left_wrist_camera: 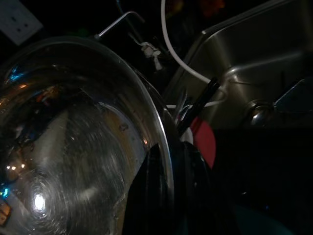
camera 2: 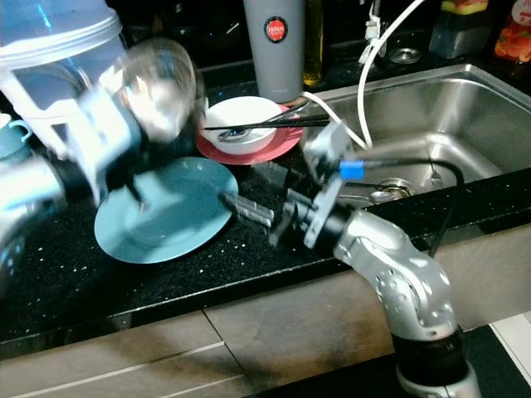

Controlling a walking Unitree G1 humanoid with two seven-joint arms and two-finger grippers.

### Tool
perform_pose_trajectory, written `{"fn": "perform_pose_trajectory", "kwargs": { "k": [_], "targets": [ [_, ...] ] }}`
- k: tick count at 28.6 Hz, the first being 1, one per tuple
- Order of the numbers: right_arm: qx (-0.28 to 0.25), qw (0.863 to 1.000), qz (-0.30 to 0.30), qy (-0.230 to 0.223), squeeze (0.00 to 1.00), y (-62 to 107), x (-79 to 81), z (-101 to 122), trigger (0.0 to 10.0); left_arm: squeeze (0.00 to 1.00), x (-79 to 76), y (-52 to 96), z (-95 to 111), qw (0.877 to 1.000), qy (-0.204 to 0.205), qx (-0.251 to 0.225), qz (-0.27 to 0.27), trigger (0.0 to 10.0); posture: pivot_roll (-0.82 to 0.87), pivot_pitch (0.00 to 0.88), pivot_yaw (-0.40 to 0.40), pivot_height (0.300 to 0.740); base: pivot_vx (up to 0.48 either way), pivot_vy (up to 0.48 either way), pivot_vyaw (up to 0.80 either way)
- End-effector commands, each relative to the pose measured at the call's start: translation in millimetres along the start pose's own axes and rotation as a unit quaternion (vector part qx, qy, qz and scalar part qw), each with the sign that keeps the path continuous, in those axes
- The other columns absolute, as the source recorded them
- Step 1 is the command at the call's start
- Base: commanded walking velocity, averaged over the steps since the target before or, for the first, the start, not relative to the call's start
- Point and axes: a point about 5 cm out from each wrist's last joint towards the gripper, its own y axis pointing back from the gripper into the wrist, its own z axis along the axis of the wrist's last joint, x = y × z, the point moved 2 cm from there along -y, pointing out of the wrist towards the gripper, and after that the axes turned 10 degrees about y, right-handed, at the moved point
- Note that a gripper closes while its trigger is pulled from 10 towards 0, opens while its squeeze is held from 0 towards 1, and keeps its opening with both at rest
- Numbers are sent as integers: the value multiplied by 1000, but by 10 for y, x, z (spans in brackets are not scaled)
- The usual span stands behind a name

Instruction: Kitchen organization

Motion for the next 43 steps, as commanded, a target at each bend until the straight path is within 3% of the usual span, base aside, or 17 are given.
{"fn": "perform_pose_trajectory", "kwargs": {
  "k": [1,2,4,5,6,7,11,14,17,28,37,43],
  "targets": [
    [-15,1000,-5,-7,0,-14,-22,34,10000,0,30,-14,91,998,38,-43,26,0,71,0,90,740,0,0,0],
    [-17,1000,-12,-10,0,-15,-42,29,10000,0,5,-53,131,995,66,-72,34,157,73,0,88,740,0,0,0],
    [-17,1000,-12,-10,0,-15,-42,29,10000,0,5,-53,131,995,66,-72,34,157,73,0,88,740,0,0,0],
    [-21,999,-21,-15,0,-20,-63,19,10000,0,-25,-94,176,988,101,-107,42,7882,72,0,88,740,0,0,0],
    [-27,999,-34,-22,0,-32,-88,12,10000,0,-41,-123,212,981,133,-135,51,10000,66,0,85,740,0,0,0],
    [-37,997,-52,-31,0,-44,-127,12,10000,0,-42,-139,228,973,160,-156,63,10000,64,0,84,740,0,0,0],
    [-54,994,-87,-45,0,-57,-218,20,10000,0,-5,-159,192,965,182,-162,99,10000,65,0,79,740,0,0,0],
    [-59,991,-113,-49,0,-53,-301,14,10000,0,32,-159,74,962,185,-142,144,10000,68,0,75,740,0,0,0],
    [-49,990,-124,-45,0,-21,-356,-26,10000,0,-40,-126,-98,956,201,-113,179,10000,73,0,59,740,0,0,0],
    [-17,991,-126,-36,0,34,-340,-160,10000,0,-29,-38,-201,954,187,-92,215,10000,73,0,48,740,0,0,0],
    [-8,993,-110,-30,0,51,-289,-196,10000,0,-32,-13,-178,955,178,-91,220,10000,77,0,49,740,0,-412,0],
    [-16,994,-107,-30,0,49,-282,-175,10000,0,-59,-27,-149,956,176,-94,216,10000,78,0,52,740,0,-429,771]
  ]
}}
